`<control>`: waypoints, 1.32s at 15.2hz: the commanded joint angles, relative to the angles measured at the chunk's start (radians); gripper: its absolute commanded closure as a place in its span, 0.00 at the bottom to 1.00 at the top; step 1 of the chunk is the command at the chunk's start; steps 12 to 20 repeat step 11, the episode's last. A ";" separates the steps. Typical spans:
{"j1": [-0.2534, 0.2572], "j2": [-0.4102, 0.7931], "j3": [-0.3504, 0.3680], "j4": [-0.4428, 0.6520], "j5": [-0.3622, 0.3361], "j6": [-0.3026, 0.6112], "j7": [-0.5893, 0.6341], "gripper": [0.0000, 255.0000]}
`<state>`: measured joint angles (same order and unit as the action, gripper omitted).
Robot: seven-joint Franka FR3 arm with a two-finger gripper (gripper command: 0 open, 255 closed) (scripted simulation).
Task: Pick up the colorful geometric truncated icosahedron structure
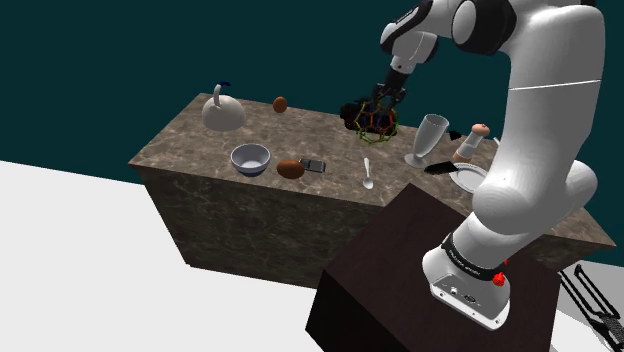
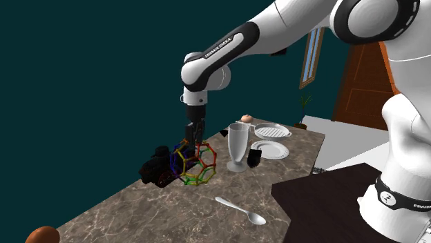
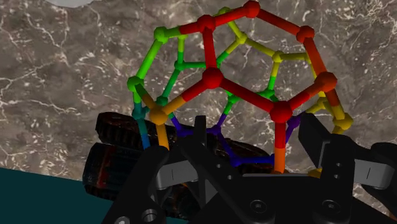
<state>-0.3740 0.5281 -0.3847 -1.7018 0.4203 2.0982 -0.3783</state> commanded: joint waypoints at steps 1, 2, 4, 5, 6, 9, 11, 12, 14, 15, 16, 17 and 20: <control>0.002 -0.018 -0.005 0.005 -0.009 -0.020 0.007 1.00; 0.003 -0.024 -0.008 0.009 -0.013 -0.030 0.010 1.00; 0.005 -0.037 -0.012 0.017 -0.021 -0.049 0.018 1.00; 0.006 -0.044 -0.013 0.021 -0.025 -0.059 0.021 1.00; 0.007 -0.050 -0.015 0.026 -0.029 -0.069 0.025 1.00; 0.009 -0.067 -0.020 0.041 -0.039 -0.099 0.035 1.00; 0.009 -0.068 -0.021 0.042 -0.040 -0.101 0.036 1.00; 0.009 -0.068 -0.021 0.042 -0.040 -0.101 0.036 1.00; 0.009 -0.068 -0.021 0.042 -0.040 -0.101 0.036 1.00; 0.009 -0.068 -0.021 0.042 -0.040 -0.101 0.036 1.00; 0.009 -0.068 -0.021 0.042 -0.040 -0.101 0.036 1.00; 0.009 -0.068 -0.021 0.042 -0.040 -0.101 0.036 1.00; 0.009 -0.068 -0.021 0.042 -0.040 -0.101 0.036 1.00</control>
